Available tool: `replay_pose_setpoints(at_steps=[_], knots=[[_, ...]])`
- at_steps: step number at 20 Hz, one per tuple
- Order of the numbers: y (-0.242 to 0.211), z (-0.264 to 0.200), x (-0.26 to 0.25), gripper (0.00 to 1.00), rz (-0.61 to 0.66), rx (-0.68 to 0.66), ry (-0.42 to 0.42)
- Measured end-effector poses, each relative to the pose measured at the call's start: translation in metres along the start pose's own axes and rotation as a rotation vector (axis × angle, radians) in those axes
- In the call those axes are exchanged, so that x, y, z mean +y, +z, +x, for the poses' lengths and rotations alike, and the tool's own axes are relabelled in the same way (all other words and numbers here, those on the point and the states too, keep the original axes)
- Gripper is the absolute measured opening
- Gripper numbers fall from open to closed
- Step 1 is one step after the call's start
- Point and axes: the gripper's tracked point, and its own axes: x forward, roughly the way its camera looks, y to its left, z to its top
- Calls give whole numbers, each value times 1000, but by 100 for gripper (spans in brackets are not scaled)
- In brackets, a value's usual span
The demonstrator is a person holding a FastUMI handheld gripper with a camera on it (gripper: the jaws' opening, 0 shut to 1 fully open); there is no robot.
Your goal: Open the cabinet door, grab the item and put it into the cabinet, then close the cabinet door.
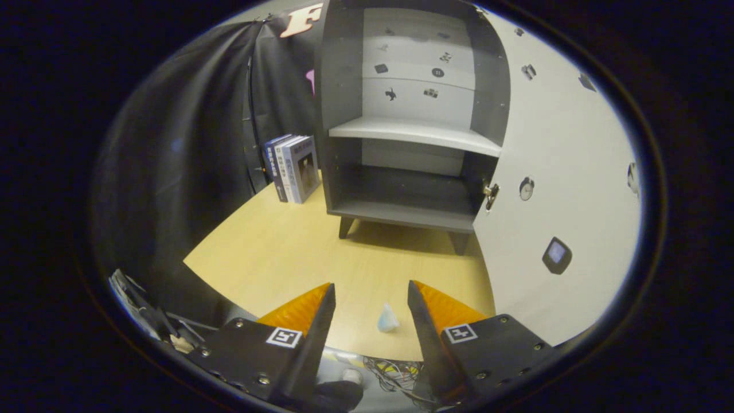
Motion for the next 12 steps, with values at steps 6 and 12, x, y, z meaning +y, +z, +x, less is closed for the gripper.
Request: replay_pose_setpoints(at_steps=[6,12], knots=[[-42,29,12,75,-15,92,56],[-61,51,10,75,-35,145,37]])
